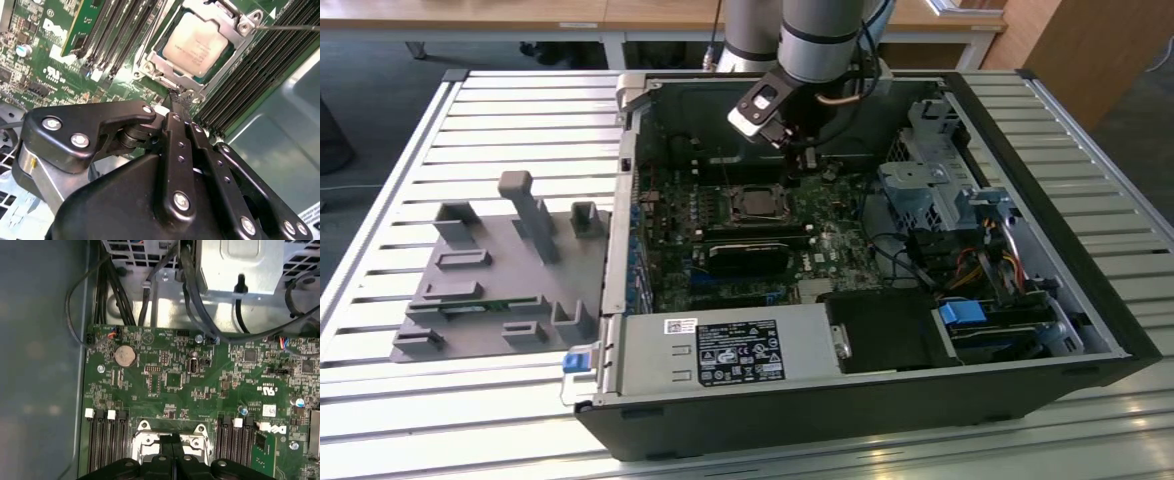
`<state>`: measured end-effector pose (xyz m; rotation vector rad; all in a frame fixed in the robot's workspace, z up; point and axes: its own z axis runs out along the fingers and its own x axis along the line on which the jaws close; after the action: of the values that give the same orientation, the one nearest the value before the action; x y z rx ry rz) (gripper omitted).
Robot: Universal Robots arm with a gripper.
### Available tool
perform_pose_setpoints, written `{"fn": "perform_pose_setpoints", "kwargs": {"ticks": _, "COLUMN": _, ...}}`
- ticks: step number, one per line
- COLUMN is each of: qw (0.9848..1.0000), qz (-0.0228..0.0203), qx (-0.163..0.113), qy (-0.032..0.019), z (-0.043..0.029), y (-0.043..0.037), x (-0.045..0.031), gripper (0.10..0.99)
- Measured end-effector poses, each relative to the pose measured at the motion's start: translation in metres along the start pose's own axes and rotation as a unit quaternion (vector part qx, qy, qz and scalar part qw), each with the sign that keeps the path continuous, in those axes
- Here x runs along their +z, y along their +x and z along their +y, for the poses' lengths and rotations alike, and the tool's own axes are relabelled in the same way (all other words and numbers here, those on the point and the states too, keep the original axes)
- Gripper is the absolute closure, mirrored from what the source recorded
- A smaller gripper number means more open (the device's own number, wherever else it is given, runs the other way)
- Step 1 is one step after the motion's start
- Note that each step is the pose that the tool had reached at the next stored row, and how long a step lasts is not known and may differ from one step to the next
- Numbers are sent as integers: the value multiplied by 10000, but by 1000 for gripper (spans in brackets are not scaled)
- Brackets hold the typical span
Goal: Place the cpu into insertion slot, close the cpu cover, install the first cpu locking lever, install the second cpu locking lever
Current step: 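Close the cpu cover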
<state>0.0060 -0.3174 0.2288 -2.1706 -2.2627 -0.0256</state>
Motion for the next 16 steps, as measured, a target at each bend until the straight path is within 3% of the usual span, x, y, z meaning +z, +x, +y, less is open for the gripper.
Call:
{"fn": "perform_pose_setpoints", "kwargs": {"ticks": 6, "qw": 10000, "qz": 0, "qx": 0, "qy": 0, "z": -162, "y": 6, "x": 25, "gripper": 980}}
{"fn": "perform_pose_setpoints", "kwargs": {"ticks": 16, "qw": 10000, "qz": 0, "qx": -1, "qy": 0, "z": -266, "y": 3, "x": 122, "gripper": 980}}
